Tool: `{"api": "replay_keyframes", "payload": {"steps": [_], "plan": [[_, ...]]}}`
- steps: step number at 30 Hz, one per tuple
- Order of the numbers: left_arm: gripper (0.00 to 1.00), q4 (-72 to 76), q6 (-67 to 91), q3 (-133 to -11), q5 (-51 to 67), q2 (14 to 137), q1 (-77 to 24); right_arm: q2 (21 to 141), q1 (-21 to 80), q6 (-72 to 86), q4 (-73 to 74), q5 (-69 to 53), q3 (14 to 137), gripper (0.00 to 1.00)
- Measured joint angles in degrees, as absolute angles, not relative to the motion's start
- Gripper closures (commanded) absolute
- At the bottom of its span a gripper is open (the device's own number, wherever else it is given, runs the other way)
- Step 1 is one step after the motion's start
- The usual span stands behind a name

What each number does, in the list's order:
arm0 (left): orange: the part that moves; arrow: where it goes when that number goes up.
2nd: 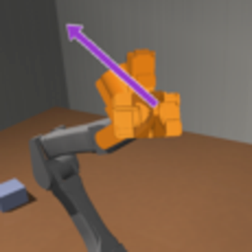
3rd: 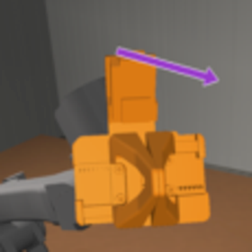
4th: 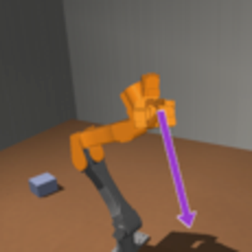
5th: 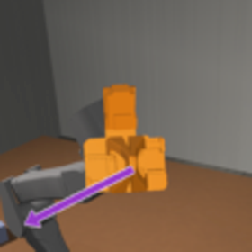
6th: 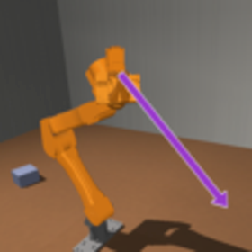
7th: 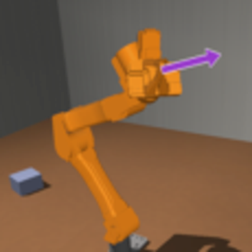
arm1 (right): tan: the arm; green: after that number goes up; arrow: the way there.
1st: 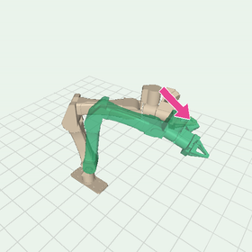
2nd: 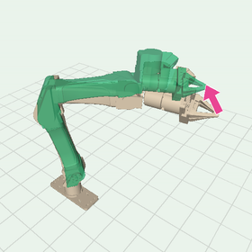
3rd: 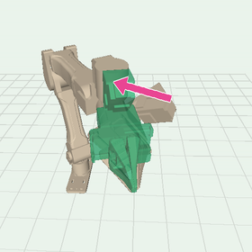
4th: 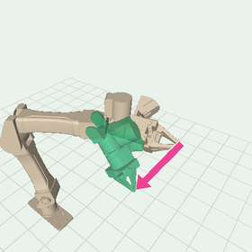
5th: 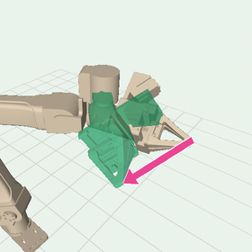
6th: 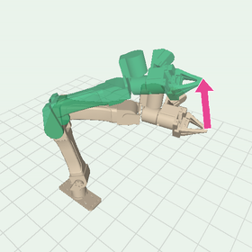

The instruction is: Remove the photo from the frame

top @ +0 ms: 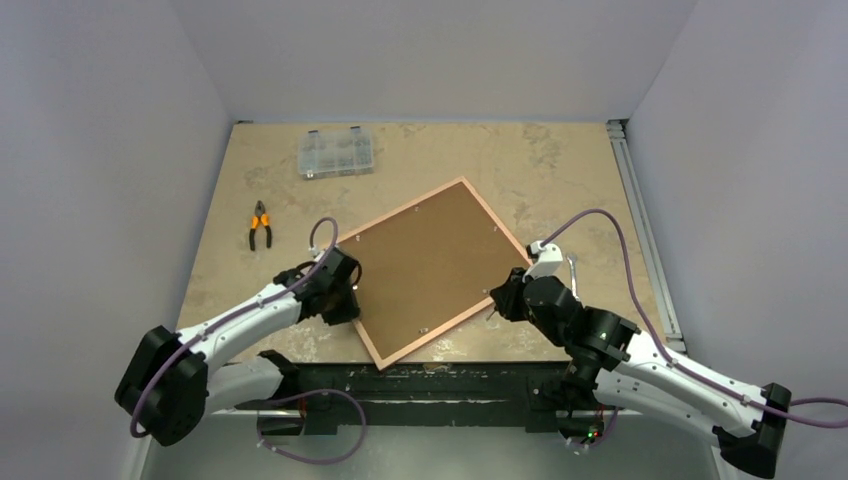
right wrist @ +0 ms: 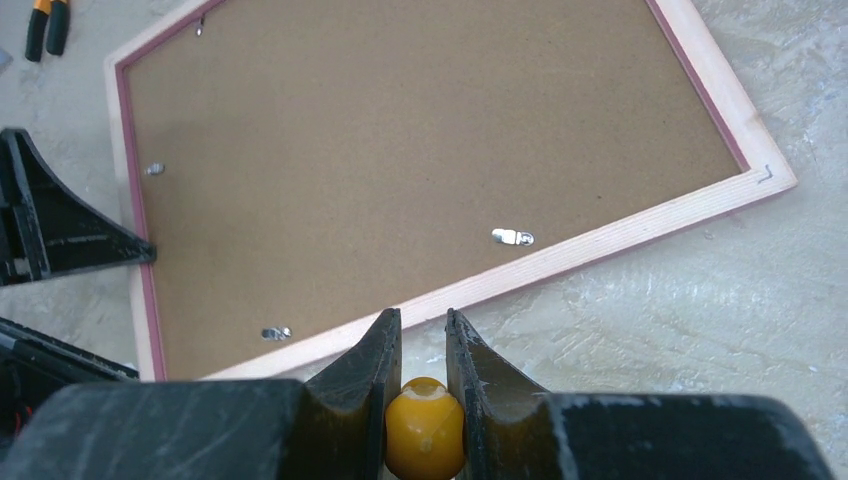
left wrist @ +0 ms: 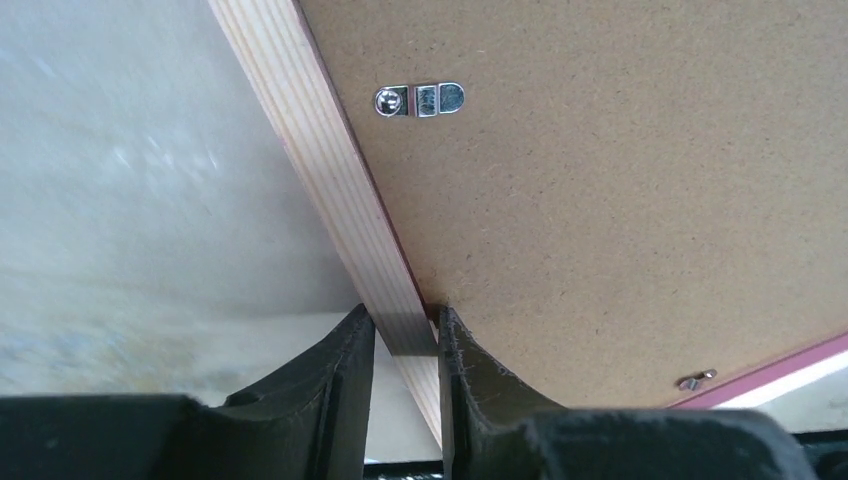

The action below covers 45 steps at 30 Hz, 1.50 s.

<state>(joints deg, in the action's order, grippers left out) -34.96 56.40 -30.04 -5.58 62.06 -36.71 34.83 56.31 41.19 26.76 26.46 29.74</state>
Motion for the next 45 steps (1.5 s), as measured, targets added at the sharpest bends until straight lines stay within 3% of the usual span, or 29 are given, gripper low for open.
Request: {"api": "replay_keyframes", "payload": {"steps": [12,18,23,30,34,40,45], "plan": [[0.97,-38.54,27.97,-47.13,-9.69,70.98,-27.55,34.76,56.31,41.15,29.28,27.49,30.2,1.0],[0.54,-39.48,28.01,-47.0,-8.67,73.87,-20.58,35.38,56.31,41.01,29.45,27.46,30.57,1.0],[0.37,-41.3,35.24,-46.68,-3.84,70.37,-13.02,35.38,56.31,40.93,29.41,27.46,30.87,1.0],[0.34,-37.87,55.96,-35.64,12.27,56.51,-13.08,35.2,56.31,40.93,29.15,27.46,30.87,1.0],[0.32,-38.96,70.13,-32.69,14.35,53.78,-20.49,35.27,56.31,40.93,29.12,27.44,30.87,1.0],[0.4,-35.46,92.05,-32.8,12.05,56.66,-38.28,35.24,56.34,40.91,28.8,27.44,30.87,1.0],[0.38,-27.16,106.17,-32.77,10.35,67.07,-47.64,35.05,56.34,40.91,28.75,27.46,30.87,1.0]]}}
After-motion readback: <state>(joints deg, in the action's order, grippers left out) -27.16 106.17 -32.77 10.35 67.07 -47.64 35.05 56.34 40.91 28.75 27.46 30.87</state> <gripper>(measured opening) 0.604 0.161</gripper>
